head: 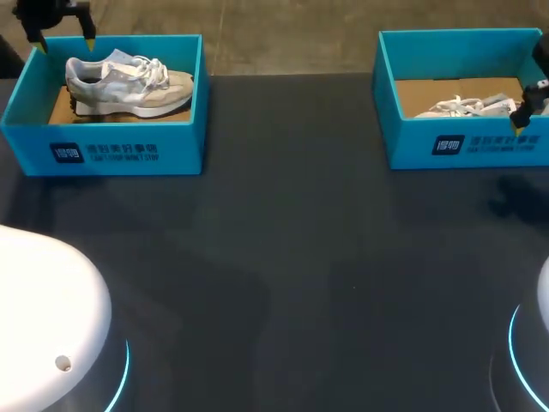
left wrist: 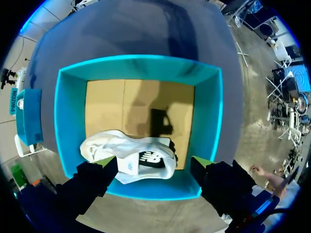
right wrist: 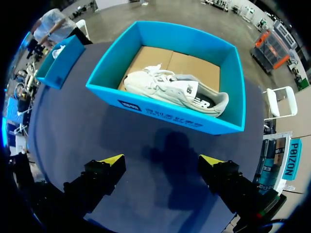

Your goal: Take the shoe out of the shoebox, open the shoe tongue, remove and reinsert the insole, then place the shoe into the shoebox

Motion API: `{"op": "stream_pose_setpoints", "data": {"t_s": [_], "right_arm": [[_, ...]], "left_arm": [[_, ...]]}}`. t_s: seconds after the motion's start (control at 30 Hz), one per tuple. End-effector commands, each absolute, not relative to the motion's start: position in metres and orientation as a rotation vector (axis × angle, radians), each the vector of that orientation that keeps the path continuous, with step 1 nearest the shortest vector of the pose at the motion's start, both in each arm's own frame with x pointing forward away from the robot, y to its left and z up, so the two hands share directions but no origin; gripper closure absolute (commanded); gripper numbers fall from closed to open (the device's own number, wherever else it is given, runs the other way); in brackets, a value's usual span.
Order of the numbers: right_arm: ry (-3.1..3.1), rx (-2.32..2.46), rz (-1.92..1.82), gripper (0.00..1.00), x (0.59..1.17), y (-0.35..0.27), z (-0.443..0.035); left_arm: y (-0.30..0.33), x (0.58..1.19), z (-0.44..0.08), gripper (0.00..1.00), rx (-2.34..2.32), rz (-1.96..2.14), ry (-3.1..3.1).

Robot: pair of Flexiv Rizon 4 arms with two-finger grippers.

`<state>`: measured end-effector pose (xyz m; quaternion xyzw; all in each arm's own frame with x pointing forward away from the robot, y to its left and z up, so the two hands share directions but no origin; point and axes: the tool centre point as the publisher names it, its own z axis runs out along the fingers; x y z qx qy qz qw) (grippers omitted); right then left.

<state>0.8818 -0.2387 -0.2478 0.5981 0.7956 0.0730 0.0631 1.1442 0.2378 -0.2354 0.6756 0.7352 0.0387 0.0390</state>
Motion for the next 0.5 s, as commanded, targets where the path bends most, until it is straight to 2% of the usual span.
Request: {"op": "stream_pose_setpoints", "data": {"t_s": [0.03,0.43,0.5], "right_arm": [[2.405,1.806,0.221,0.00,0.882,-0.239,-0.248],[2.405,1.806,0.221,0.00,0.882,-0.239,-0.248],[2.405,1.806,0.221,0.00,0.882,-0.239,-0.248]], "left_arm": [[0.250,1.162,-0.248,0.00,2.072,0.101,2.271],[0.268,1.192,-0.283,0.00,2.173,0.217,2.229],[0.268,1.197,-0.290,0.07,2.192,0.229,2.228]]}}
